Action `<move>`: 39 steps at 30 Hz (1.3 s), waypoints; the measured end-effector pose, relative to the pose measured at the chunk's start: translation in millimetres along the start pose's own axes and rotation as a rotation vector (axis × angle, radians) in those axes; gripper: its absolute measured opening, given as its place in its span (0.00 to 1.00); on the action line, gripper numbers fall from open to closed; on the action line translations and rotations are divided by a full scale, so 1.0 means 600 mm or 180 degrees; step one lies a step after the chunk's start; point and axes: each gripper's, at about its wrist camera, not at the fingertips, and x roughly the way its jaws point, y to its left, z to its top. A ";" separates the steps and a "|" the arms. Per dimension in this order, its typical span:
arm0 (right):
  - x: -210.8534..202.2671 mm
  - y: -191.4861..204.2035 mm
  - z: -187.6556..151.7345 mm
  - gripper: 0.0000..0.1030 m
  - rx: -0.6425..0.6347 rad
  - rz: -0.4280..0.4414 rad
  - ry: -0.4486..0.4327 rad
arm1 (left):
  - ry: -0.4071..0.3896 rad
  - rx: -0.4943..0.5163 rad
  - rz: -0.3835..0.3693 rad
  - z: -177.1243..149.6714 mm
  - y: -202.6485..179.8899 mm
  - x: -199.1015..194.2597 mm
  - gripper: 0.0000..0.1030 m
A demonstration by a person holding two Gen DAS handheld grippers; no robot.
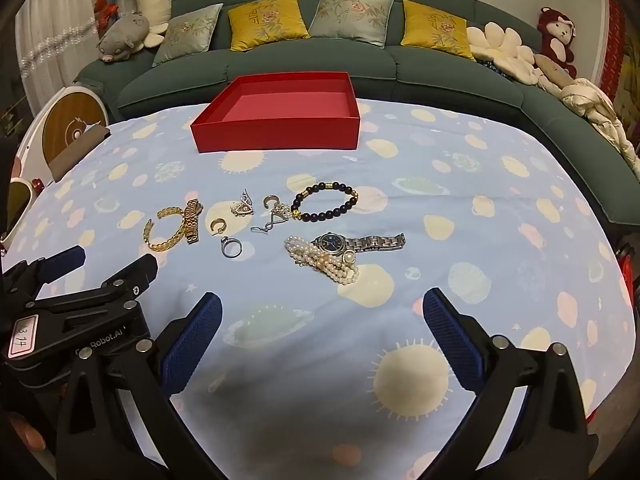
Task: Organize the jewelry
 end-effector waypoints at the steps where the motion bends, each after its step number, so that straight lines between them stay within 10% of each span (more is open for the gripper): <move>1: -0.001 0.000 -0.001 0.95 0.0007 0.0011 -0.0008 | 0.0026 0.0037 -0.0001 0.003 -0.004 0.003 0.91; 39: -0.021 -0.002 -0.006 0.95 0.0135 0.0030 -0.0072 | -0.0184 0.0218 -0.0017 -0.002 -0.009 -0.030 0.90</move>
